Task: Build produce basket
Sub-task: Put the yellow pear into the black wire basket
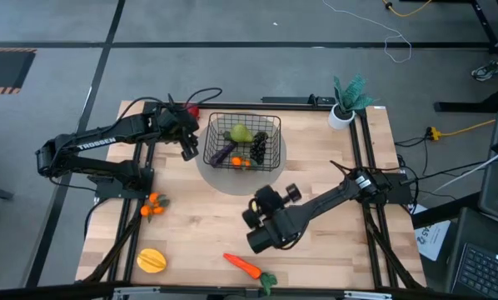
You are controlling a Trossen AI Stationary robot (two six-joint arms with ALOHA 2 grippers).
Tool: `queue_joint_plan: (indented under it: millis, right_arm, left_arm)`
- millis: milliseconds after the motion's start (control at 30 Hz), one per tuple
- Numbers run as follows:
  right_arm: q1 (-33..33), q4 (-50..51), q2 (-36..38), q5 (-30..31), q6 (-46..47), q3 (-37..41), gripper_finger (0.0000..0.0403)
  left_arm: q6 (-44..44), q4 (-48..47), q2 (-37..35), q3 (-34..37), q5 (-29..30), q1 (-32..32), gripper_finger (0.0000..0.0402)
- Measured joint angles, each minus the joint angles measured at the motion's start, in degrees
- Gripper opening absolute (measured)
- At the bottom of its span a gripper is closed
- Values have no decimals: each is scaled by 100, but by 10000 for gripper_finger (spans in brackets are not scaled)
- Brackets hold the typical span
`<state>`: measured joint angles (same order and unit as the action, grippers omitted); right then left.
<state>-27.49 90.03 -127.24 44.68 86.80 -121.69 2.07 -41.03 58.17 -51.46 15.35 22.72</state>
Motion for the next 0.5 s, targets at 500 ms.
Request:
queue_joint_plan:
  millis: [500]
  right_arm:
    - [1264, -83, -4, 4016, 16, -52, 0]
  left_arm:
    - [-7, -97, 0, 0, 0, 0, 133]
